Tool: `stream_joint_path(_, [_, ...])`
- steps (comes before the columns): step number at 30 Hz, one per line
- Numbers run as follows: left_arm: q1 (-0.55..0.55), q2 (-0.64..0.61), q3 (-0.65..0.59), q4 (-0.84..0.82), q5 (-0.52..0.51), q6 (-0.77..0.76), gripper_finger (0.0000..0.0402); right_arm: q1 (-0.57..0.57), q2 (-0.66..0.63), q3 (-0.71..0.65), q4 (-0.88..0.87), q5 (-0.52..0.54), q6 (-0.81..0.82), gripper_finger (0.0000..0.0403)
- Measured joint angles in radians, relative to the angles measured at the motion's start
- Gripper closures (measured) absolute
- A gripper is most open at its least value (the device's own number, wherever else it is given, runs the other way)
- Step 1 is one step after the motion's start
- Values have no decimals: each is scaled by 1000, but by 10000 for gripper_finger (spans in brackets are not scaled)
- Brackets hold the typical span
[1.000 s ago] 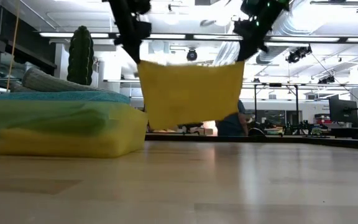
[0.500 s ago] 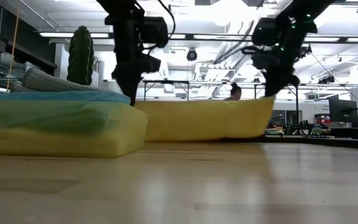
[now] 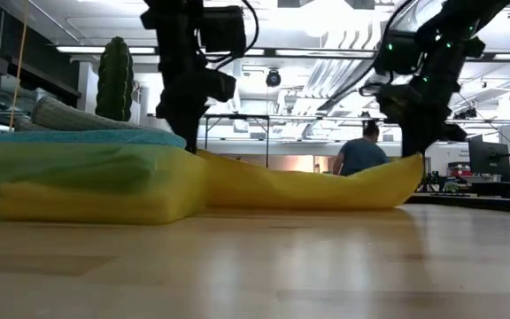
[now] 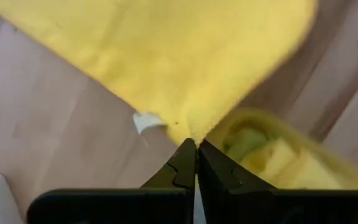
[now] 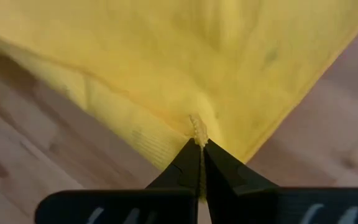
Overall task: Fold microfiber towels
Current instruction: Fold the yellow microfiber towel
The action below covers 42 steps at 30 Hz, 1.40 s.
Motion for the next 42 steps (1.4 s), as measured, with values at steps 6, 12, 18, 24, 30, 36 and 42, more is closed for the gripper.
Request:
stream_joint_path(6, [112,0,37,56,-31,27,401,-70,-13,71,24,150,0,403])
stream_joint_path(12, [228,14,37,100,-62,53,401,-181,8,51,121,200,7,403])
stream_joint_path(18, [302,60,37,188,-75,65,401,-243,62,47,231,219,1,403])
stream_joint_path(24, [324,117,37,264,-122,84,401,-271,134,47,249,230,11,403])
stream_joint_path(30, [324,150,37,336,-245,70,401,-277,218,47,314,304,46,403])
stream_joint_path(36, [331,166,37,394,-283,65,401,-276,294,46,400,343,64,403])
stream_joint_path(42, [329,169,37,396,-274,113,401,-277,315,46,425,393,90,403])
